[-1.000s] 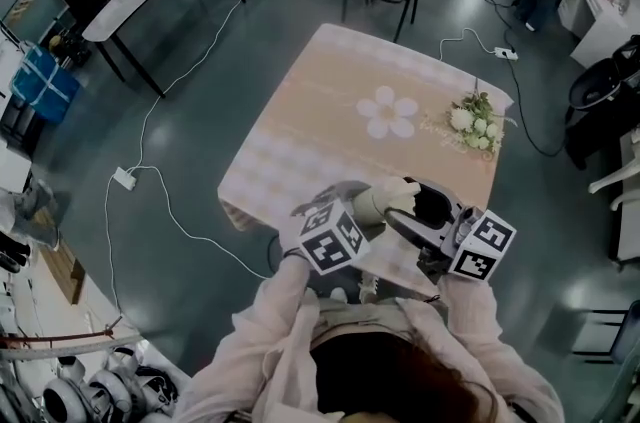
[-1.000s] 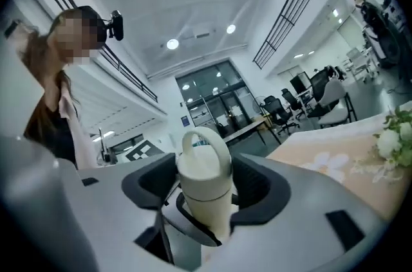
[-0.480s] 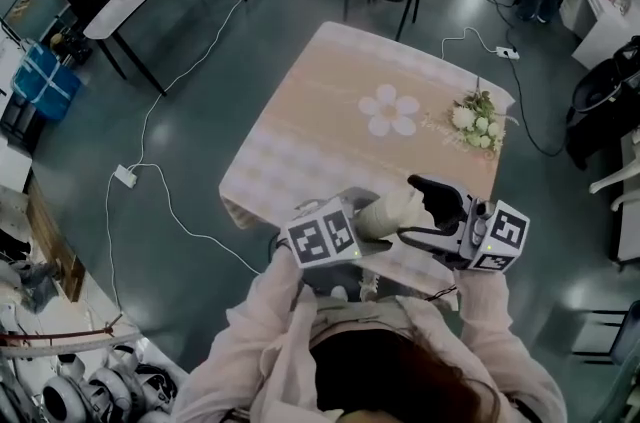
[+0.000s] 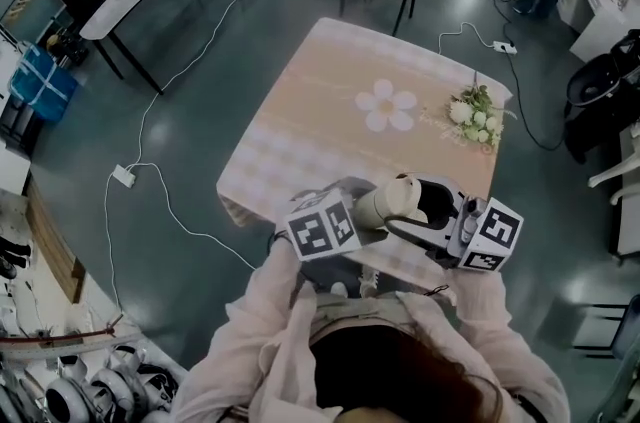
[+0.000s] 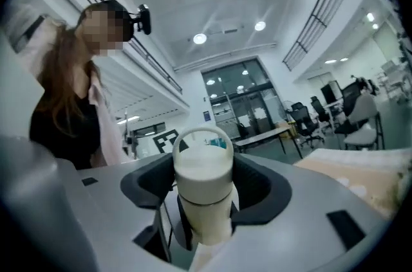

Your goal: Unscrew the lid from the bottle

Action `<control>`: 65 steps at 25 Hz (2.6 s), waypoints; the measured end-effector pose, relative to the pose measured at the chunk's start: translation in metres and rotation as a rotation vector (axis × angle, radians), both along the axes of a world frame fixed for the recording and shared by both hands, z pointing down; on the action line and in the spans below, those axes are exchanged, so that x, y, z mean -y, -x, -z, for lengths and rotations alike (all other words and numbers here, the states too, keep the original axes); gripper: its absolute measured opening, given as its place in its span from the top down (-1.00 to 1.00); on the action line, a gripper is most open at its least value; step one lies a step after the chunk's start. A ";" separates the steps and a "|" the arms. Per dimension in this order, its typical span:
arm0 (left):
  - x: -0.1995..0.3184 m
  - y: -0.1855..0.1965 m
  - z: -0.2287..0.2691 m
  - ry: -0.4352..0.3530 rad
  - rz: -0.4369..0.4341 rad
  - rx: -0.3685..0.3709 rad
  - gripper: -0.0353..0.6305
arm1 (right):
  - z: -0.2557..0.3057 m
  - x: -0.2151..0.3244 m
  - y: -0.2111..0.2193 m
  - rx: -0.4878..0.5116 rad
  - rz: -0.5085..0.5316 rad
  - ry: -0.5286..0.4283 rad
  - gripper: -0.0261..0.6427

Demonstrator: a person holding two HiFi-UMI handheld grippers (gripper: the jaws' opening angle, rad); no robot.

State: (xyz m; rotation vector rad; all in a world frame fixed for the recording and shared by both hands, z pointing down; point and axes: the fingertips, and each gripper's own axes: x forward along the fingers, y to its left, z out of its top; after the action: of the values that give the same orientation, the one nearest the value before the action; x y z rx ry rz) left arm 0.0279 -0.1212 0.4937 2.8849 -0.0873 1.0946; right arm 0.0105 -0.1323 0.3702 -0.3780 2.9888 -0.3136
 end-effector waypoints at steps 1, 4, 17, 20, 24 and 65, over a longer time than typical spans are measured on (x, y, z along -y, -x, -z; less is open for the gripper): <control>-0.010 -0.001 0.004 0.024 -0.073 -0.012 -0.06 | 0.005 -0.010 0.001 0.004 0.073 -0.058 0.04; -0.034 -0.006 0.012 0.078 -0.243 -0.038 -0.06 | 0.017 -0.031 -0.002 0.063 0.238 -0.145 0.04; 0.023 -0.005 -0.016 -0.105 0.140 0.115 -0.06 | -0.016 0.016 -0.015 -0.152 -0.144 -0.012 0.02; -0.008 -0.012 -0.008 -0.016 -0.048 0.028 -0.06 | -0.001 -0.013 -0.012 -0.114 0.048 -0.165 0.03; -0.042 -0.018 0.004 0.118 -0.256 -0.069 -0.06 | 0.011 -0.034 -0.011 -0.005 0.228 -0.206 0.03; -0.007 -0.014 -0.002 0.073 0.012 -0.041 -0.06 | 0.003 0.005 -0.023 0.078 -0.007 -0.055 -0.18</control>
State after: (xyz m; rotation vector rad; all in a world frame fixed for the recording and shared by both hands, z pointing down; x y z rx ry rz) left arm 0.0419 -0.1143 0.4953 2.8365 -0.0607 1.0145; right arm 0.0335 -0.1376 0.3677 -0.3615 2.9121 -0.2385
